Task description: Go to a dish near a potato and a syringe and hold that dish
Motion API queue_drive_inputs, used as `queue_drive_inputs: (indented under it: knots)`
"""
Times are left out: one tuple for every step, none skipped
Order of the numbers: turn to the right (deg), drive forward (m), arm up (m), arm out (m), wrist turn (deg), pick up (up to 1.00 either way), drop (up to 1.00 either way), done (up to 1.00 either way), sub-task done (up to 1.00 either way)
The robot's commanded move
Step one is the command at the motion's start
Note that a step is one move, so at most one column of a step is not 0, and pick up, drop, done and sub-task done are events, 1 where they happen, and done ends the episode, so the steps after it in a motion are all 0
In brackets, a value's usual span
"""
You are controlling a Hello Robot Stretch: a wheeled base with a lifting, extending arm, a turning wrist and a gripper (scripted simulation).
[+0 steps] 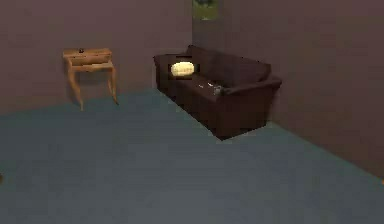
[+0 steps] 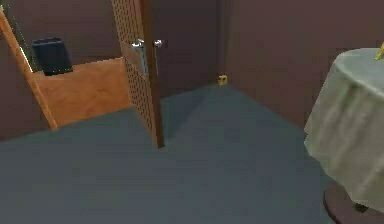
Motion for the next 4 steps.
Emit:
queue_drive_inputs:
  knots:
    - [-42.0, 0.0, 0.0, 0.0, 0.0, 0.0, 0.0, 0.0, 0.0]
    - [0.0, 0.7, 0.0, 0.0, 0.0, 0.0, 0.0, 0.0, 0.0]
    - [-21.0, 0.0, 0.0, 0.0, 0.0, 0.0, 0.0, 0.0, 0.0]
    - [0.0, 0.8, 0.0, 0.0, 0.0, 0.0, 0.0, 0.0, 0.0]
